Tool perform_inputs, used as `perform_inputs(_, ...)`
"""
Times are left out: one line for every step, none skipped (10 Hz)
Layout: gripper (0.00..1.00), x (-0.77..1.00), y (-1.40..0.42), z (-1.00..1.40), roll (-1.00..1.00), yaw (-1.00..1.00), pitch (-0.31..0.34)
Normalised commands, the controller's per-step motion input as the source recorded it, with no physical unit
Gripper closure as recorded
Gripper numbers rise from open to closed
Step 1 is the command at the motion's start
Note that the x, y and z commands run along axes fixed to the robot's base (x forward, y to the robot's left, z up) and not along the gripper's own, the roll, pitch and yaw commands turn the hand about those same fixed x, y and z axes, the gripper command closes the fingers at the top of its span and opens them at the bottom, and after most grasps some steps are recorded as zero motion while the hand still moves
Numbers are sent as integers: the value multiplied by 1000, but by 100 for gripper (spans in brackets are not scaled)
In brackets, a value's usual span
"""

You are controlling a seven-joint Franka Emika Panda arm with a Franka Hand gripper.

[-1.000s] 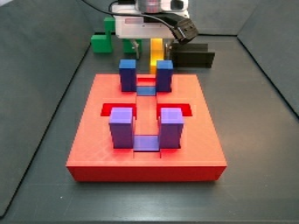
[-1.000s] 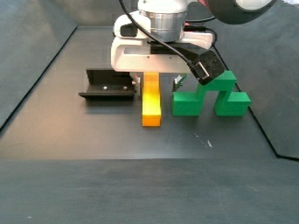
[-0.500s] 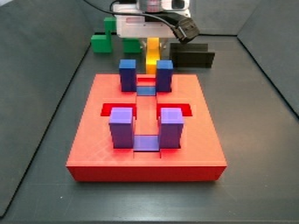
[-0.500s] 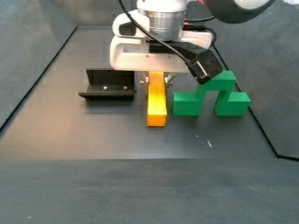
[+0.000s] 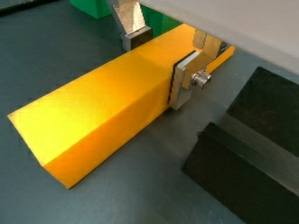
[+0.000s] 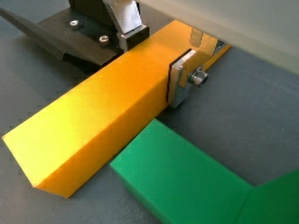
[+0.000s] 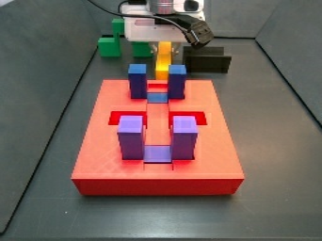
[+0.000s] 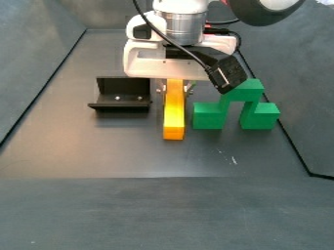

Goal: Pick up the yellow object. Move up. Move to above the board. Insert the yellow object.
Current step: Pick up the yellow object, then move up.

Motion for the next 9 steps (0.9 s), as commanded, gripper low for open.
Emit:
perform_inputs(100,0,0,0,0,0,0)
perform_inputs(100,0,0,0,0,0,0)
perform_inputs(100,0,0,0,0,0,0)
perform_inputs(100,0,0,0,0,0,0)
perform_inputs(100,0,0,0,0,0,0)
perform_inputs(100,0,0,0,0,0,0)
perform_inputs(100,0,0,0,0,0,0)
perform_inputs(100,0,0,833,0,0,0)
perform_inputs(100,48,-83,845,-10,-34,-6)
